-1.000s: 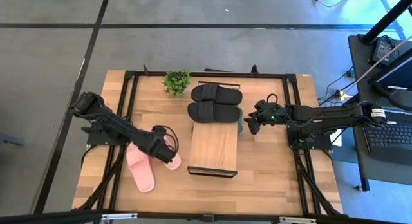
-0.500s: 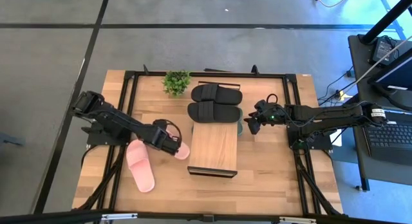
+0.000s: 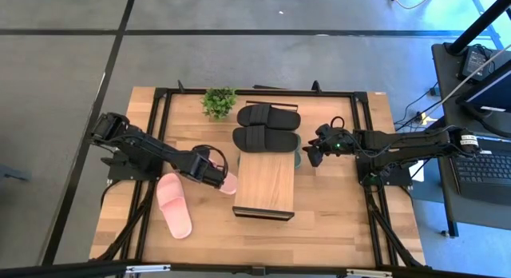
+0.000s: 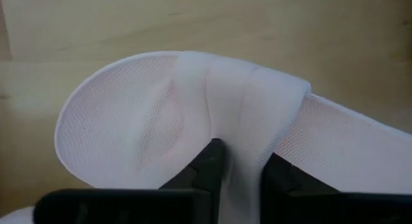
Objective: Pick and place slides into the shelf
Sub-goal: Put the right pink slide under the shelf
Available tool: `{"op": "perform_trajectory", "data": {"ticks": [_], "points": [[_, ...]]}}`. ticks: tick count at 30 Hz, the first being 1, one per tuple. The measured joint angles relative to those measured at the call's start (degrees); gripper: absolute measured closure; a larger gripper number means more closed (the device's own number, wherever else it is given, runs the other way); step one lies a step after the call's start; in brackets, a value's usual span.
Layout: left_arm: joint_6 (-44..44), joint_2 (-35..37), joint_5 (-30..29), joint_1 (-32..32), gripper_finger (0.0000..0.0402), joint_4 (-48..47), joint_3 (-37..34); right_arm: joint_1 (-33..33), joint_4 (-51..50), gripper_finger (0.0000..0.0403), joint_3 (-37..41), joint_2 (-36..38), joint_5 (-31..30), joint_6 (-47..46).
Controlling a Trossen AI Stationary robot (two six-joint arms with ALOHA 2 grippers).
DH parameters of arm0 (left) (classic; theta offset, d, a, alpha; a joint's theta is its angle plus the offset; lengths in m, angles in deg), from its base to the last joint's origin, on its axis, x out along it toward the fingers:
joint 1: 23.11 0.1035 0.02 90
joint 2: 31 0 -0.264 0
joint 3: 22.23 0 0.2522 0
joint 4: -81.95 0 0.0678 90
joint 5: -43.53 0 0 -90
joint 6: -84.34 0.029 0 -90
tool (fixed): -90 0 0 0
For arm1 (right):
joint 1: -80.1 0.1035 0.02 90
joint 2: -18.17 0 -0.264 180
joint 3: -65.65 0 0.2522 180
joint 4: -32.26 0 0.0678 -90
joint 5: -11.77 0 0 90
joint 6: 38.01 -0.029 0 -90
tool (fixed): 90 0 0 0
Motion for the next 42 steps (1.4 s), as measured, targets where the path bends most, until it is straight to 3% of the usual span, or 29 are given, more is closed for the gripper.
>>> {"op": "perform_trajectory", "data": {"ticks": [5,18,42], "points": [[1.07,0.0,-0.58,0.0,0.033,0.45,0.0,0.0,0.0,0.0204,0.0,0.0,-0.02,0.0],[1.28,0.75,-1.86,0.0,0.0238,0.94,0.02,0.0,-0.07,0.0204,0.0,0.0,-0.04,0.0],[3.02,4.72,0.81,-0.04,0.0233,0.32,0.02,0.0,-0.11,0.0204,0.0,0.0,-0.09,-0.02]]}}
